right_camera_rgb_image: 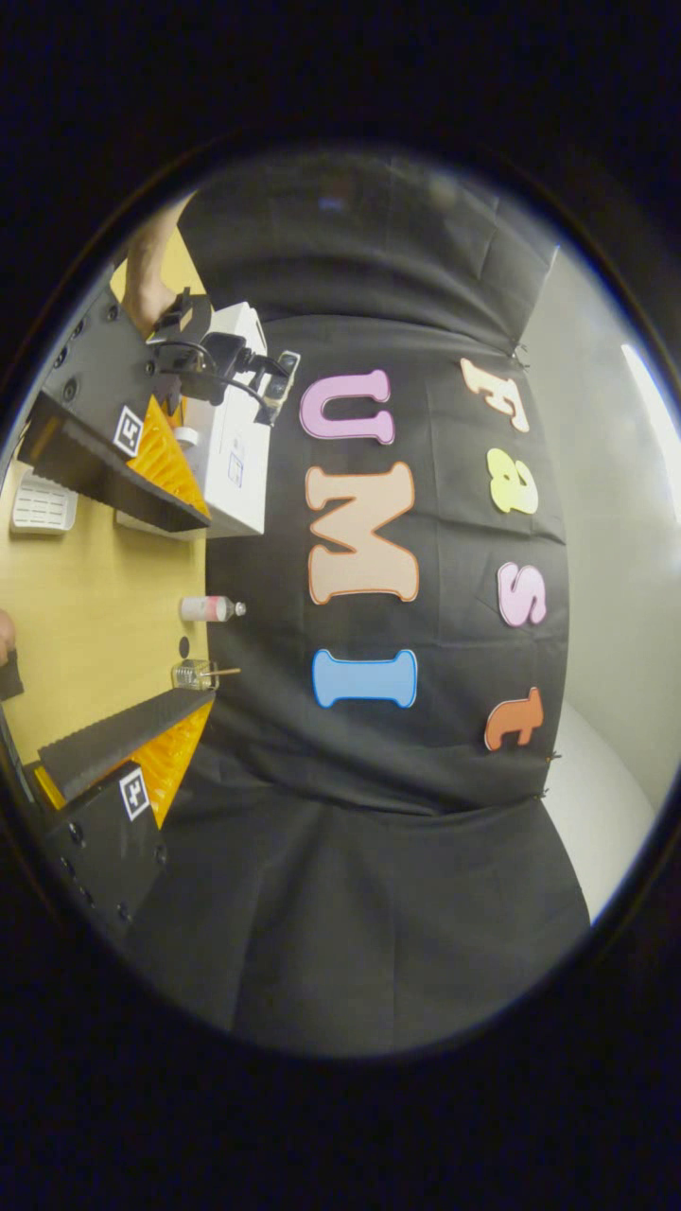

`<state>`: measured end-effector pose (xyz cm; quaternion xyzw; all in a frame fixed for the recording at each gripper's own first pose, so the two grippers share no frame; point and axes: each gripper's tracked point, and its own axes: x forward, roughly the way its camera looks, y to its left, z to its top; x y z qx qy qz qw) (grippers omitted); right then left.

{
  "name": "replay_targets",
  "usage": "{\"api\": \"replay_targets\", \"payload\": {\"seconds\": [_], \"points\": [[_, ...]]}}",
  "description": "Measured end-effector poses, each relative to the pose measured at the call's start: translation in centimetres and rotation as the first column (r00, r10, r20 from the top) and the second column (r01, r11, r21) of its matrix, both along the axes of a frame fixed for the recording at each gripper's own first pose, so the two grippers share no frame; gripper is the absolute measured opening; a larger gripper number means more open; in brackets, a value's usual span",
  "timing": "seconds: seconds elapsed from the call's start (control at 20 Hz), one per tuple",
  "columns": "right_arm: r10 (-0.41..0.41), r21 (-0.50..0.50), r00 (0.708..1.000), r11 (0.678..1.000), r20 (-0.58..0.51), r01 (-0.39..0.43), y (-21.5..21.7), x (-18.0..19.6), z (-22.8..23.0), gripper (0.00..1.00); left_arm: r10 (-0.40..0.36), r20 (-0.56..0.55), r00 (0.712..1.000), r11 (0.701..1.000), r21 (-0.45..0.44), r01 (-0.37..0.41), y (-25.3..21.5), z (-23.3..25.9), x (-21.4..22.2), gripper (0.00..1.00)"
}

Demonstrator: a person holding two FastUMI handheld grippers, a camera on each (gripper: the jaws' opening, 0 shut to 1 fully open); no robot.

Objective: Open the microwave oven with the left hand, put the food in, and close the microwave oven.

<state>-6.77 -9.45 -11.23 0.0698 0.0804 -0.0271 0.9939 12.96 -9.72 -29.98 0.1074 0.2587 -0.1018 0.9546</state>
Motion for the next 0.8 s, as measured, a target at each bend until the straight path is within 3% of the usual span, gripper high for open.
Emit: {"api": "replay_targets", "payload": {"seconds": [0.4, 0.8], "points": [[0.037, 0.015, 0.999, 0.999, 0.015, -0.037, 1.8, 1.0, 0.4, 1.00, -0.026, 0.060, 0.998, 1.000, -0.004, 0.027, 0.2, 3.6, -2.7, 0.01], [0.118, 0.013, 0.992, 0.993, 0.034, -0.118, 5.3, 3.5, 1.0, 0.96, 0.024, 0.228, 0.973, 0.996, -0.091, -0.003, 2.6, 15.2, -6.5, 0.00]]}}
